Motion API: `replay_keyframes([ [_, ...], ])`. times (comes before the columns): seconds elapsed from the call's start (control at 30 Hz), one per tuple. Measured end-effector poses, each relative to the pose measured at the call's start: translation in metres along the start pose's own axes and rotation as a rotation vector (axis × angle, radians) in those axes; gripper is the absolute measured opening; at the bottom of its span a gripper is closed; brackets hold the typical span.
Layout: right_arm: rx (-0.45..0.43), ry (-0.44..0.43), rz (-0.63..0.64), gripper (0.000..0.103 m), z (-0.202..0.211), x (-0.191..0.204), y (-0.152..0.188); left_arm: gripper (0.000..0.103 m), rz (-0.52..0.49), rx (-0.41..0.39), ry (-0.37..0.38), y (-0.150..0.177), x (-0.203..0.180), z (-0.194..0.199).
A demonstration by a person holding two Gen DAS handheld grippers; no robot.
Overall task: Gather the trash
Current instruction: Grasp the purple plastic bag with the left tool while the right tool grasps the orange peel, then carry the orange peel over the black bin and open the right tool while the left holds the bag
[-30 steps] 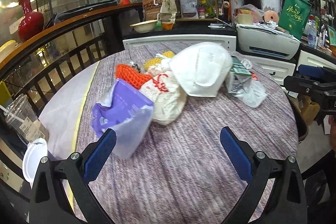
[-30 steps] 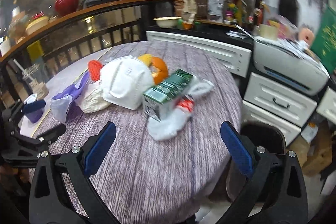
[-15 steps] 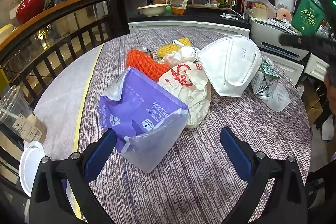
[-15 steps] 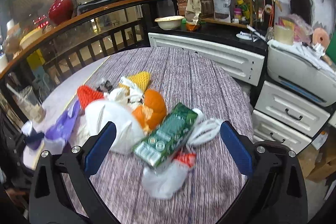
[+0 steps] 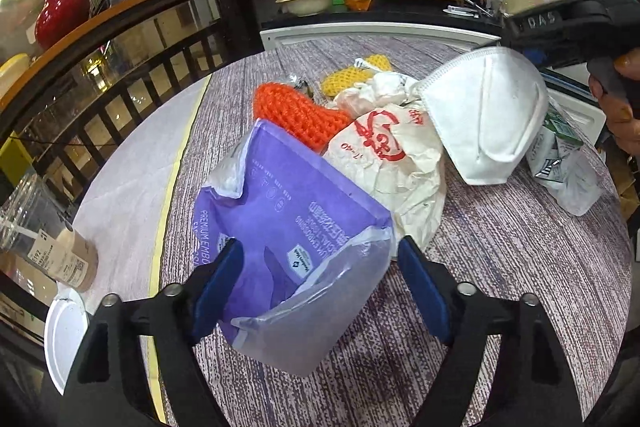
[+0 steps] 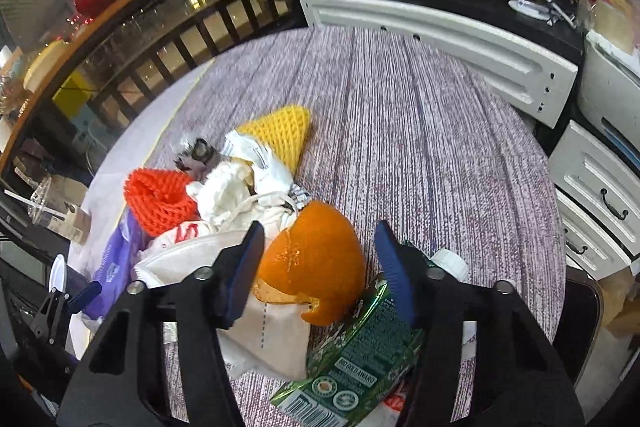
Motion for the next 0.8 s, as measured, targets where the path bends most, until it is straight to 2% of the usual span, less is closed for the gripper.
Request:
replay_keyframes([
  [0.03,0.008,0.003,-0.003,0.039,-0.003,-0.001,0.001,0.068,0.017,-0.001,0.004,0.001,0.004,0.0],
  [0.1,0.003,0.019,0.004,0.035,-0.004,-0.002,0.003,0.063,0.057,-0.007,0.017,0.002,0.011,0.001],
  [0.17,-0.005,0.029,0.022,0.03,-0.002,-0.001,0.005,0.053,0.096,-0.018,0.033,0.003,0.017,0.004],
  [0.2,-0.012,0.035,0.027,0.027,-0.001,-0.001,0.006,0.043,0.109,-0.021,0.037,0.004,0.019,0.005],
  [0.23,-0.02,0.042,0.03,0.025,0.001,0.0,0.007,0.038,0.126,-0.022,0.04,0.004,0.022,0.006],
  [0.27,-0.03,0.05,0.035,0.023,0.003,0.001,0.007,0.037,0.148,-0.027,0.041,0.005,0.026,0.007],
  [0.33,-0.052,0.07,0.048,0.014,0.008,0.003,0.007,0.029,0.179,-0.038,0.047,0.005,0.032,0.008],
  [0.4,-0.073,0.094,0.071,0.008,0.012,0.006,0.008,0.025,0.197,-0.048,0.043,0.005,0.034,0.011],
  [0.53,-0.117,0.124,0.091,0.007,0.023,0.011,0.006,0.019,0.218,-0.086,0.046,0.004,0.038,0.022],
  [0.8,-0.224,0.143,0.098,0.007,0.052,0.014,0.0,0.018,0.214,-0.175,0.076,-0.009,0.031,0.054],
])
Point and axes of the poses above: each gripper's, at about its wrist camera, not at the fingertips, and z roughly against the way its jaws point, x to its left, y to its underside, the point moved 2 cm from there along -z, roughly the way its jaws point, and after that the axes turned 2 degrees about -z, right-handed, at the moved point
